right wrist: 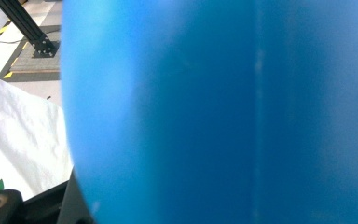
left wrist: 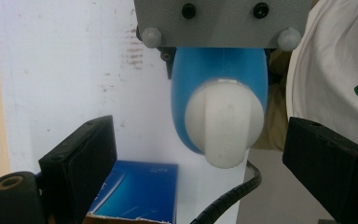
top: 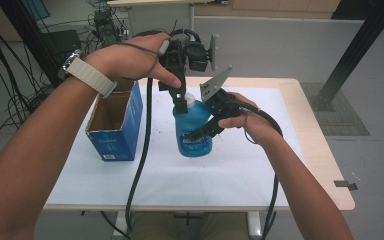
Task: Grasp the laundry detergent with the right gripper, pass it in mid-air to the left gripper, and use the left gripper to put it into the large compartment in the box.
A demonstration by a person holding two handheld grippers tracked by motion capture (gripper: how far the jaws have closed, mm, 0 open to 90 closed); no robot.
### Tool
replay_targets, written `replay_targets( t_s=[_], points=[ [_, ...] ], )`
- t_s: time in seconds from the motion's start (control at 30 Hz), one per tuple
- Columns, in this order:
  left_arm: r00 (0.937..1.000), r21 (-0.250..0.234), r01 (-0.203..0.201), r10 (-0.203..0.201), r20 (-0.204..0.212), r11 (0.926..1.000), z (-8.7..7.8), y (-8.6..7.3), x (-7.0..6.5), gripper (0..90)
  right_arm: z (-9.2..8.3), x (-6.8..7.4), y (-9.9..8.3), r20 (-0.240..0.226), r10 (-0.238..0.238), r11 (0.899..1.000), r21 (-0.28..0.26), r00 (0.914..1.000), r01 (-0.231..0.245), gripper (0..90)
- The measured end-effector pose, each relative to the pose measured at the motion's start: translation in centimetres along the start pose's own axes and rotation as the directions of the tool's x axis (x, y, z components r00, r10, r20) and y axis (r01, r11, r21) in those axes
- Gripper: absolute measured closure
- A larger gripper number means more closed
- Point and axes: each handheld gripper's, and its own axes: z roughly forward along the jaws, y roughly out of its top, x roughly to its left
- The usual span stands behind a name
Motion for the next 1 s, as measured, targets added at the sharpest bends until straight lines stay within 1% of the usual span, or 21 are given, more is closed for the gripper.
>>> replay_targets(
  t_s=[0.27, 0.63, 1.0],
  points=[
    [1.0, 0.001, 0.002, -0.002, -0.002, 1.0, 0.06, -0.02, -0.06, 10.2, -0.03, 0.05, -0.02, 0.001, -0.001, 1.0, -0.001, 1.0, 0.001, 43.0],
    [1.0, 0.002, 0.004, -0.004, -0.001, 1.0, 0.15, -0.14, 0.02, 10.3, 0.09, 0.03, 0.0, -0.008, 0.001, 1.0, -0.002, 1.0, -0.001, 42.9],
    [1.0, 0.003, 0.004, -0.004, -0.002, 1.0, 0.21, -0.19, 0.05, 10.2, -0.01, 0.0, -0.05, -0.005, 0.003, 1.0, 0.0, 1.0, -0.003, 42.9]
  ],
)
